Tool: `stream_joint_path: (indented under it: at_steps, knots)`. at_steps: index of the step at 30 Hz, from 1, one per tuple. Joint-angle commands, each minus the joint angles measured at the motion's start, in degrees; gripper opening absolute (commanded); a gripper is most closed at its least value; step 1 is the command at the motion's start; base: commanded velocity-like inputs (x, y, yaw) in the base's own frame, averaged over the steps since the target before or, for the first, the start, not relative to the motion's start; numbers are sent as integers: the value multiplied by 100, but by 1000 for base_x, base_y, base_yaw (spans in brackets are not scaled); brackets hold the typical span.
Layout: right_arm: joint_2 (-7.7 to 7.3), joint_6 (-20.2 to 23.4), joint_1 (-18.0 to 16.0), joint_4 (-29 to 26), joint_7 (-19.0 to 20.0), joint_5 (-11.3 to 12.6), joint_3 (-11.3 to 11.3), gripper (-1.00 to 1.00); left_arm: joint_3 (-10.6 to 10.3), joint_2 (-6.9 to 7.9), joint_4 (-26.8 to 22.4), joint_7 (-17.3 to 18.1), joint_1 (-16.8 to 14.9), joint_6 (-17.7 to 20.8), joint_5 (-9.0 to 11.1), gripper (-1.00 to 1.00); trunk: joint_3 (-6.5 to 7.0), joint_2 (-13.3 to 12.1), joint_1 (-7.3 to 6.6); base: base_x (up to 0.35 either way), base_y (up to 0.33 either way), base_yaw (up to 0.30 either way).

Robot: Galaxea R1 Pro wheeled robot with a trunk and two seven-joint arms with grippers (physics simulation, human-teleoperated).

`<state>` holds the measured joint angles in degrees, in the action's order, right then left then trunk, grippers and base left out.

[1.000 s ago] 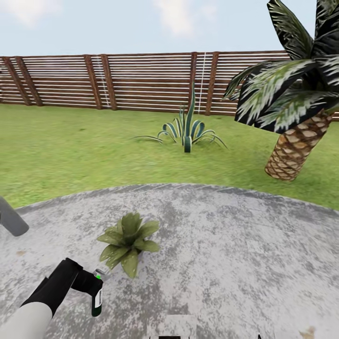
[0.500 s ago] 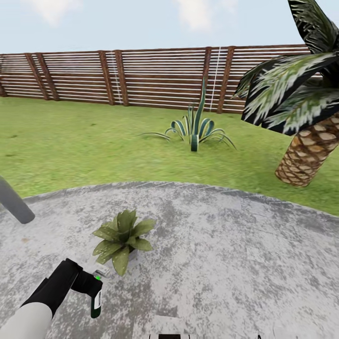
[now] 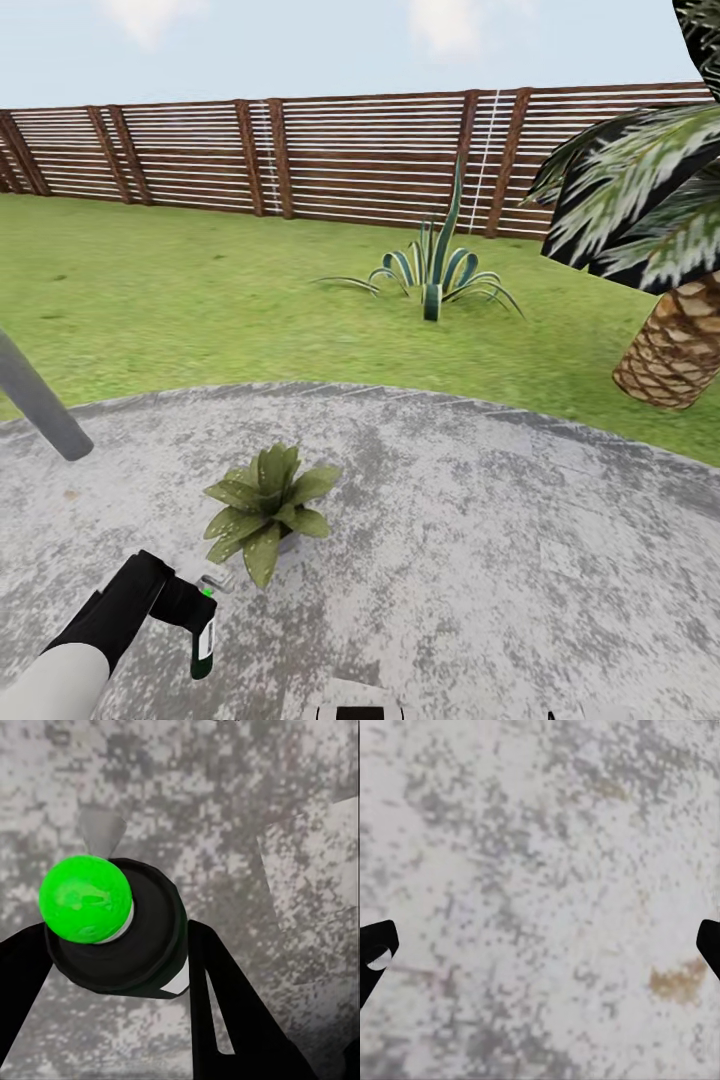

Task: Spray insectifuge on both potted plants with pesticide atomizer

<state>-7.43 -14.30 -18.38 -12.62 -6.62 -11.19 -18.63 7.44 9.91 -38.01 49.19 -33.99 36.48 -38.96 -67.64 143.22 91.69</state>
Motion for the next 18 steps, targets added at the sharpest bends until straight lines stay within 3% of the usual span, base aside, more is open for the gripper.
stream_joint_path:
  at_steps: [1,8,18]
  knots:
    - [-9,-20,-3,11,-9,-66,-35,100,22,-11,-11,47,-2,25,-46,-100,-5,2,-1,0,-5,6]
    - [-50,-20,1,13,-6,-93,-35,100,25,-24,-41,42,-2,25,-50,-100,-5,2,-1,-51,-183,1]
    - [13,-20,1,-21,-23,-67,-50,100,55,23,-72,47,-3,17,-40,-100,-24,2,-1,-9,-268,44]
